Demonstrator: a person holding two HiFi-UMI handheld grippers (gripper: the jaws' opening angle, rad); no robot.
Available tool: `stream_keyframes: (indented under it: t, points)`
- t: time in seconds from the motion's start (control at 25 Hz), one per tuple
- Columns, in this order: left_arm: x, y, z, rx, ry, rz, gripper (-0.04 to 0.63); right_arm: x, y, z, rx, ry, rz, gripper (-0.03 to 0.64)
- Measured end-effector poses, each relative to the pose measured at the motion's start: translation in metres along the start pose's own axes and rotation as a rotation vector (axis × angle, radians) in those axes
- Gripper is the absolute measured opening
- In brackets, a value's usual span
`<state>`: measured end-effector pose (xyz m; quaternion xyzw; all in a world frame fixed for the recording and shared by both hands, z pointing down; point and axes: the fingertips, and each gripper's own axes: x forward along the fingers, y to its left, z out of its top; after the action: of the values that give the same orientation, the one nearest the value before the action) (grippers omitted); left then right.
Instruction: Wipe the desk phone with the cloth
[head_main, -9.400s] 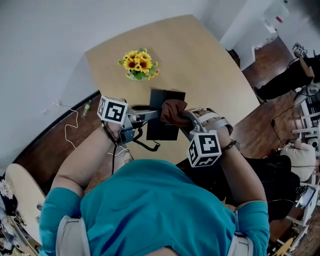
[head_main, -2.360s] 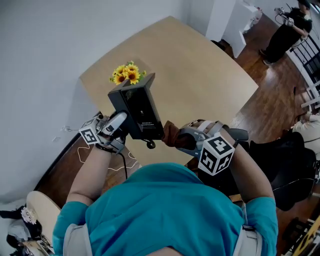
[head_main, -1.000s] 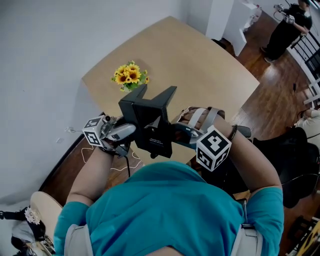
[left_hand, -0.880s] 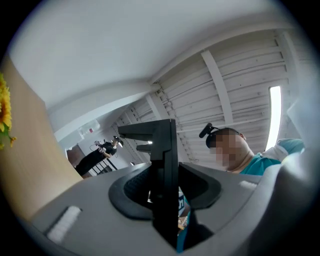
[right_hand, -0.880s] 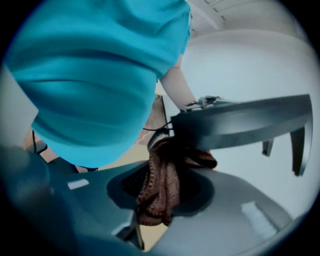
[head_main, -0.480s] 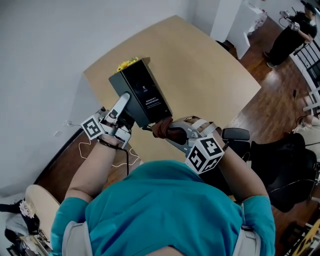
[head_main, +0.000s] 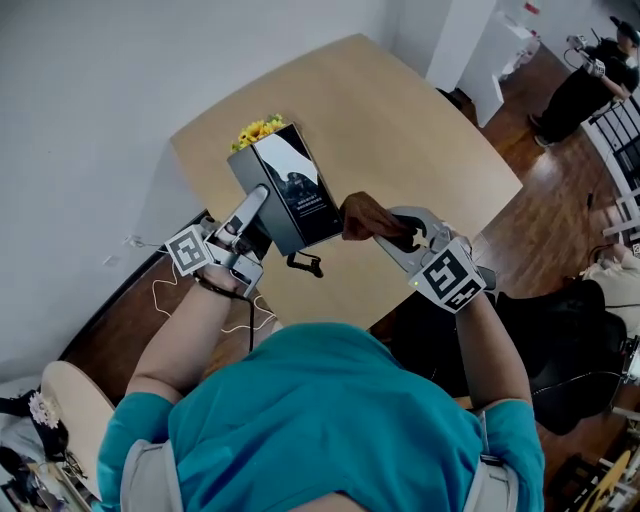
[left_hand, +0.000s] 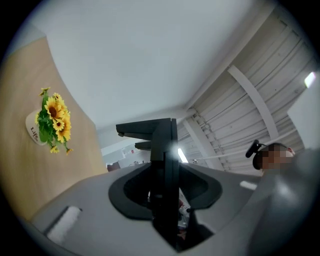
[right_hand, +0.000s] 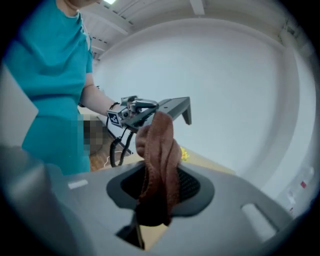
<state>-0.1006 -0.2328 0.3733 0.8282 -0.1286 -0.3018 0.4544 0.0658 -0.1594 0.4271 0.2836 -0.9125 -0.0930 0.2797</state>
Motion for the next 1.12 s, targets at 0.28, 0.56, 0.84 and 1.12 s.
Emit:
stream_keyframes:
  t: [0.28, 0.56, 0.84, 1.12]
  points:
    - [-0.018, 0.079, -0.045, -0.047, 0.222, 0.214, 0.166, -0.017, 0.01, -0.033, 0.116, 0.008, 0.006, 0.115]
    - [-0.034, 0.159, -0.113, -0.167, 0.361, 0.3, 0.166, -0.035, 0.029, -0.072, 0.207, 0.066, 0.02, 0.115]
    - [-0.037, 0.243, -0.141, -0.062, 0.442, 0.369, 0.166, -0.052, 0.031, -0.101, 0.268, 0.115, -0.013, 0.115]
    - [-0.014, 0.286, -0.157, -0.01, 0.567, 0.351, 0.166, -0.06, 0.034, -0.117, 0.297, 0.147, -0.018, 0.115]
